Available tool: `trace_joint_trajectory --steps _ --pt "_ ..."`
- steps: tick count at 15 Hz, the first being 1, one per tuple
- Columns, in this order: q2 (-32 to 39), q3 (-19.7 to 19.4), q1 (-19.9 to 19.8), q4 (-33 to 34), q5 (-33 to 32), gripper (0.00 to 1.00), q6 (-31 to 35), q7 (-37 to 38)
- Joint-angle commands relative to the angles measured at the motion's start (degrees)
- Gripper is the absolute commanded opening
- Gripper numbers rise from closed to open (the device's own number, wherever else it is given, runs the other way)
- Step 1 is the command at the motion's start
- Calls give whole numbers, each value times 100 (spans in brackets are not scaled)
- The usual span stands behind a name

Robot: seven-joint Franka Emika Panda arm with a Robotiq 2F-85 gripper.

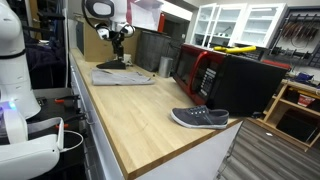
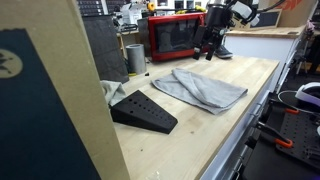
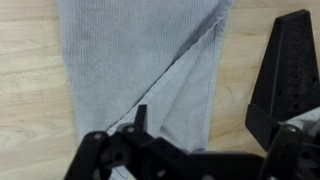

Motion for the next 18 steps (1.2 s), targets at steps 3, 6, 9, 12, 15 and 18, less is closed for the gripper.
trace_joint_trajectory --steps 3,6,9,12,15,18 --pt "459 -457 21 428 1009 100 335 -480" --pt "861 -634 -15 755 1695 100 424 -889" --pt "1375 -632 -171 1137 2322 100 450 -1294" --pt "1807 -522 -443 1471 2598 100 357 -1475" --pt "2158 -447 -718 1721 2570 100 326 -1524" --pt "2483 -387 -945 1956 2446 100 332 -1510"
